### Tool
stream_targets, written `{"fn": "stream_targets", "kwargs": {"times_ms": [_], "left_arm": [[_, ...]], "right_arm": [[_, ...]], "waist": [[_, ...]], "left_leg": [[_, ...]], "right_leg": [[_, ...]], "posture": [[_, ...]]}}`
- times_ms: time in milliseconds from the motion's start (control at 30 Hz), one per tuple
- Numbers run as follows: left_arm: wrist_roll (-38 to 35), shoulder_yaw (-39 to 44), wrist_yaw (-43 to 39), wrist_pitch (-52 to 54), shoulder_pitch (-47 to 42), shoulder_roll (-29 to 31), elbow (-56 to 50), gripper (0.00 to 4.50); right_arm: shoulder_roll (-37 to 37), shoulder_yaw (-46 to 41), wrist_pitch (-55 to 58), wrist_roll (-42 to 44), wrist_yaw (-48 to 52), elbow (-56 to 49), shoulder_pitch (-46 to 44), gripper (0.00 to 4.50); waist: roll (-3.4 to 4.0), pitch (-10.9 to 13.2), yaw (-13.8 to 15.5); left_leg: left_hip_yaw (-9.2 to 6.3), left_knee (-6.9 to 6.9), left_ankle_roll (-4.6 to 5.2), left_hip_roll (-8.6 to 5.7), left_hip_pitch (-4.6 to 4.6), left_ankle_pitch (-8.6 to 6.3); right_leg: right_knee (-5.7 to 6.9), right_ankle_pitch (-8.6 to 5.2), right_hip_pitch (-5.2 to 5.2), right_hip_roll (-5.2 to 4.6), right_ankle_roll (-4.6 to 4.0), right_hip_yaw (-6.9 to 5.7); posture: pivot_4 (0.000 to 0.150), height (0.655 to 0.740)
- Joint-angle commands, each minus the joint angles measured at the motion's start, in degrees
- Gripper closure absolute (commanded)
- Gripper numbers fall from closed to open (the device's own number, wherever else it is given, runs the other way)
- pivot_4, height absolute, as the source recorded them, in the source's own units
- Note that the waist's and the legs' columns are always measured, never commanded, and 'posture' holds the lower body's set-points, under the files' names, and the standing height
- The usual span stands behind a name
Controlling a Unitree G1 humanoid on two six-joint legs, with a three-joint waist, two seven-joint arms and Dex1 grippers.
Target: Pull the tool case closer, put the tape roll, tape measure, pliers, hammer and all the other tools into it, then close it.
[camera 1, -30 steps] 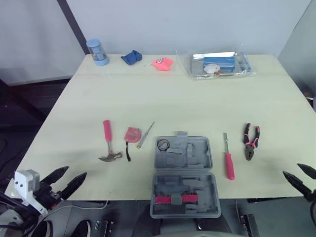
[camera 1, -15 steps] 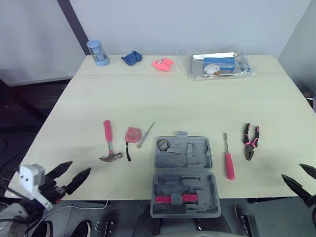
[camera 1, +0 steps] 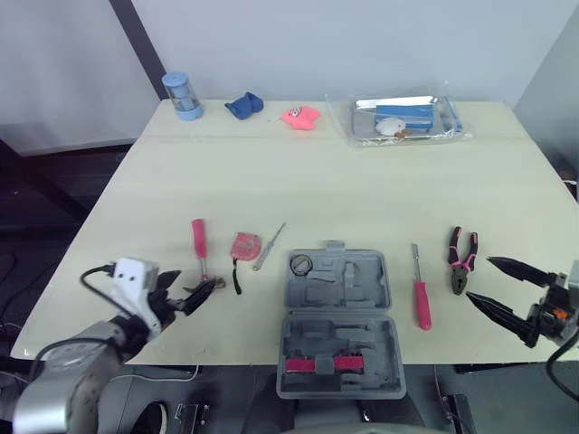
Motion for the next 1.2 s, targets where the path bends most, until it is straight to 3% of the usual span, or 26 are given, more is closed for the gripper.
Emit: {"fn": "stream_targets", "kwargs": {"times_ms": [33,267,433,567,600,1200], "left_arm": [[1.91,-2.74,5.30,4.62,-3.61,-0.85,-2.38,0.00],[4.69,-6.97,13.52,14.94,-12.33,-3.53,-0.47,0.00],[6.00,-8.53,13.45,16.51,-14.12,-3.92,1.03,0.00],[6.81,-8.98,13.26,16.68,-15.45,-4.11,2.89,1.10],[6.95,-9.17,12.99,16.58,-15.76,-4.12,3.23,1.55],[9.83,-11.17,8.99,13.97,-18.72,-4.73,10.03,1.55]], "right_arm": [[-1.39,1.17,-0.21,2.08,2.49,-1.92,-2.56,0.03],[-1.68,4.01,-1.17,1.40,3.76,0.68,-8.54,0.03],[-1.13,4.51,-1.94,0.68,4.48,1.92,-9.29,0.03],[-0.74,4.21,-3.20,0.01,5.23,3.18,-8.82,0.00],[-0.70,4.10,-3.52,-0.14,5.39,3.41,-8.66,0.00],[-1.78,4.22,-5.45,0.55,9.90,2.18,-7.61,0.00]], "waist": [[-0.02,-0.01,0.01],[-0.03,-0.01,0.06],[-0.03,-0.01,0.03],[-0.03,-0.01,0.11],[-0.03,-0.01,0.11],[0.00,-0.03,0.16]], "left_leg": [[-0.01,0.00,0.00,0.00,0.00,0.00],[-0.09,0.07,0.00,-0.05,-0.04,0.00],[-0.13,0.05,-0.01,-0.07,-0.05,0.00],[-0.14,0.07,-0.01,-0.08,-0.04,0.01],[-0.15,0.07,-0.01,-0.08,-0.04,0.01],[-0.15,0.08,-0.01,-0.10,-0.01,0.01]], "right_leg": [[0.00,0.00,0.00,0.00,0.00,0.00],[0.08,0.02,0.00,0.00,0.01,-0.03],[0.10,0.02,-0.01,0.00,0.01,-0.05],[0.15,0.02,-0.01,-0.01,0.00,-0.05],[0.16,0.02,-0.01,-0.01,0.00,-0.06],[0.22,0.02,0.00,-0.02,0.00,-0.05]], "posture": [[0.150,0.7400],[0.150,0.7400],[0.150,0.7400],[0.150,0.7400],[0.150,0.7400],[0.150,0.7400]]}}
